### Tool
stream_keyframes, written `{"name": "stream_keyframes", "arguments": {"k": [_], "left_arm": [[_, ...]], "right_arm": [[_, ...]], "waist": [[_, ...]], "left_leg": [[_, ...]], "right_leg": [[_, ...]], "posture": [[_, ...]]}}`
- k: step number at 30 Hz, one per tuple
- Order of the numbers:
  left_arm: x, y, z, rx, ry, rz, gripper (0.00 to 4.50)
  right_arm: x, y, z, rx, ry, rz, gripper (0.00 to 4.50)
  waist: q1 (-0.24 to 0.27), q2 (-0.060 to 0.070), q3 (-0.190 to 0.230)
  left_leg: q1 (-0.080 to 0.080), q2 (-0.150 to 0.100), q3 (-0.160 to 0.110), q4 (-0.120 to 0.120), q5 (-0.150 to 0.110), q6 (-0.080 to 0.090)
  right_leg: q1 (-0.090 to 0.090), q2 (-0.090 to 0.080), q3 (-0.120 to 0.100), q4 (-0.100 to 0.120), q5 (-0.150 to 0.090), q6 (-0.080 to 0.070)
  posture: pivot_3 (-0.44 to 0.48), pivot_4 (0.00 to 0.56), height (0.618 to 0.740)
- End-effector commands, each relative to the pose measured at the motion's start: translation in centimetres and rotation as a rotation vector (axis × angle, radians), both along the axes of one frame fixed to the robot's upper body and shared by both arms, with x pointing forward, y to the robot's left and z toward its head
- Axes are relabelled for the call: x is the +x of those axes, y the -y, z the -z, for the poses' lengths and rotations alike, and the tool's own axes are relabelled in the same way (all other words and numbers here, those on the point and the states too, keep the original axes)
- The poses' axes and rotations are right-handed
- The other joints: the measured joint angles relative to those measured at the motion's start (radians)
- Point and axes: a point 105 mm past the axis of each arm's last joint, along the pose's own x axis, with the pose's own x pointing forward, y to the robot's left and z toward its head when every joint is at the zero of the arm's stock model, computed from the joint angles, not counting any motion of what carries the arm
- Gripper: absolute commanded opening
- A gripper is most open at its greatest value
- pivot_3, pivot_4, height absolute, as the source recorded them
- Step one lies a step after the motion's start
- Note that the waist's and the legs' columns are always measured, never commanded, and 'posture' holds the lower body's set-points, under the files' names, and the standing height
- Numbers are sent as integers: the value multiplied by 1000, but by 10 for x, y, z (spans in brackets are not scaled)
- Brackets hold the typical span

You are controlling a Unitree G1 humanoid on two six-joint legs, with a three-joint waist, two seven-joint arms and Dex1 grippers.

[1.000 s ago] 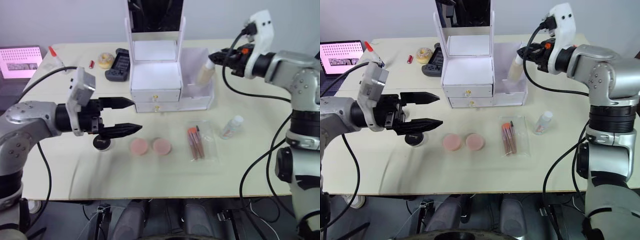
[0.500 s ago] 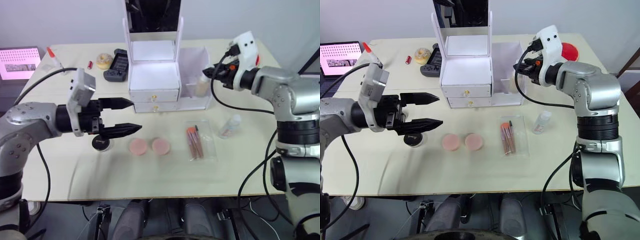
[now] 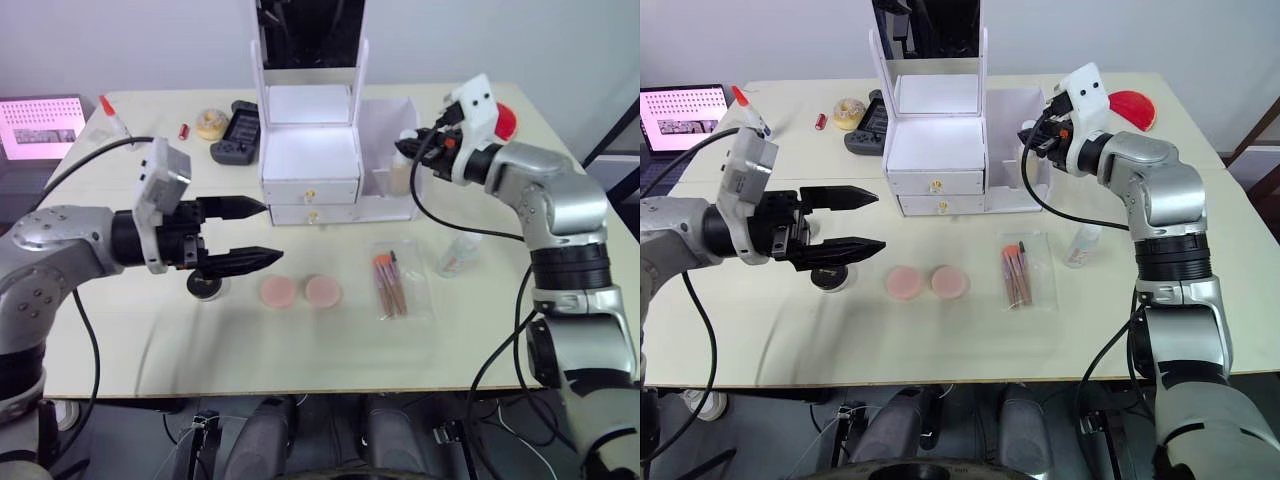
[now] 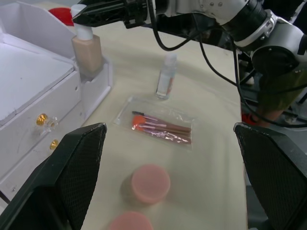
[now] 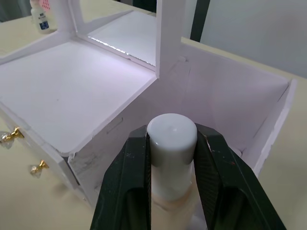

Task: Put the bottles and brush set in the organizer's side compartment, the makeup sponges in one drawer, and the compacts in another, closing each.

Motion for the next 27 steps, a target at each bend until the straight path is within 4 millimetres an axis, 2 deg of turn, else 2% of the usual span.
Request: {"name": "stream_keyframes", "arguments": {"k": [1,5,9,16,20,27], "left_arm": [[-4,-2,-10,0,54,-3,4500],[-5,-3,-10,3,54,-5,4500],[-4,-3,-10,3,54,-5,4500],[-4,-3,-10,9,52,-3,4500],[-4,-4,-10,12,50,-4,4500],[-4,-5,-10,13,47,-4,4500]], "right_arm": [[4,13,6,2,-41,63,722],[1,11,-14,31,-3,55,722],[0,8,-22,46,15,58,722],[-6,3,-18,63,19,68,722],[-13,3,-23,70,79,76,722],[-23,-4,-18,88,152,72,722]], "waist": [[1,0,0],[1,0,0],[1,0,0],[0,0,0],[1,0,0],[0,1,0]], "left_leg": [[0,0,0,0,0,0],[-1,0,0,0,0,0],[-2,0,0,-1,0,0],[-3,0,2,-3,0,0],[-3,0,2,-3,0,0],[-4,0,3,-4,0,0]], "right_leg": [[0,0,0,0,0,0],[-1,0,0,0,0,0],[-2,0,0,-1,0,0],[-5,0,2,-1,0,1],[-5,0,3,-1,0,1],[-6,0,4,-1,0,1]], "posture": [[0,150,737],[0,150,737],[0,150,737],[0,150,737],[0,150,737],[0,150,737]]}}
